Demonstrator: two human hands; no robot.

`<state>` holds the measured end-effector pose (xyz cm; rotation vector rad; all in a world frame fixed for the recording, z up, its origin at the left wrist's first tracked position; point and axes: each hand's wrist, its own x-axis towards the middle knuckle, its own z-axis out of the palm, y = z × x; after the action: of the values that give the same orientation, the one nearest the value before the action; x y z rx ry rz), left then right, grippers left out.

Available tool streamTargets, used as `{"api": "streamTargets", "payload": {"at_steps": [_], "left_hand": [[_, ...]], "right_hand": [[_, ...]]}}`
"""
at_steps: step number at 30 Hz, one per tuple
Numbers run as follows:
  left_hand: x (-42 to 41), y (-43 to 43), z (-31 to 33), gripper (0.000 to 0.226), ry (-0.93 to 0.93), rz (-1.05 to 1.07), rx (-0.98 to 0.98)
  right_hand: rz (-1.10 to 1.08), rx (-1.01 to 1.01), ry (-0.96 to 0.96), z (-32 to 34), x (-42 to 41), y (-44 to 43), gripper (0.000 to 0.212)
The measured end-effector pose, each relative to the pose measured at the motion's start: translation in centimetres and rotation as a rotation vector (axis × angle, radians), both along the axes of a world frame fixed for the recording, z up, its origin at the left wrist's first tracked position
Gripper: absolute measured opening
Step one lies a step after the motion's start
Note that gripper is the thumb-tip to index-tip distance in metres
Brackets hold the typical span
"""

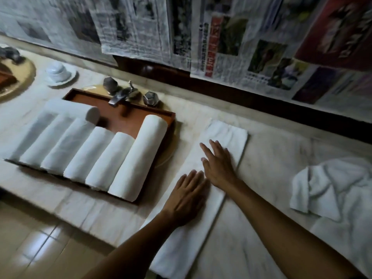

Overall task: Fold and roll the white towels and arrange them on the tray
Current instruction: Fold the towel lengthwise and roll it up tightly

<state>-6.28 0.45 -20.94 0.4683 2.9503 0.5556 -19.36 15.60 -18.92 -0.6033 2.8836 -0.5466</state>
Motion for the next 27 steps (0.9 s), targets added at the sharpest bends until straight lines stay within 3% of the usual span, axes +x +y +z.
{"api": "streamTargets", "payload": {"at_steps": [5,11,17,23,27], "left_hand": [[-0.5,-0.5,-0.1,0.061,-0.017,-0.049,0.006],[-0.7,-0.6,-0.1,0.062,-0.023,-0.051,0.006],[-1.2,-0.8,-0.2,0.062,-0.035,-0.045,0.046],[-1.4,-0.8,-0.5,0.063,-0.038,-0.062,0.051],[-1.7,-0.9,-0.5,0.063,-0.057,-0.097,-0.014]], "right_hand": [[-0.007,0.157,0.007,-2.4,-3.9,0.7,0.060],[-0.258,0.200,0.058,-2.8,-11.1,2.2,0.058],[-0.282,0.196,0.063,-3.6,-12.3,2.3,0.059],[-0.062,0.054,0.100,-2.3,-6.2,0.7,0.056],[-0.009,0.191,0.115,-3.3,-1.8,1.4,0.058]]}}
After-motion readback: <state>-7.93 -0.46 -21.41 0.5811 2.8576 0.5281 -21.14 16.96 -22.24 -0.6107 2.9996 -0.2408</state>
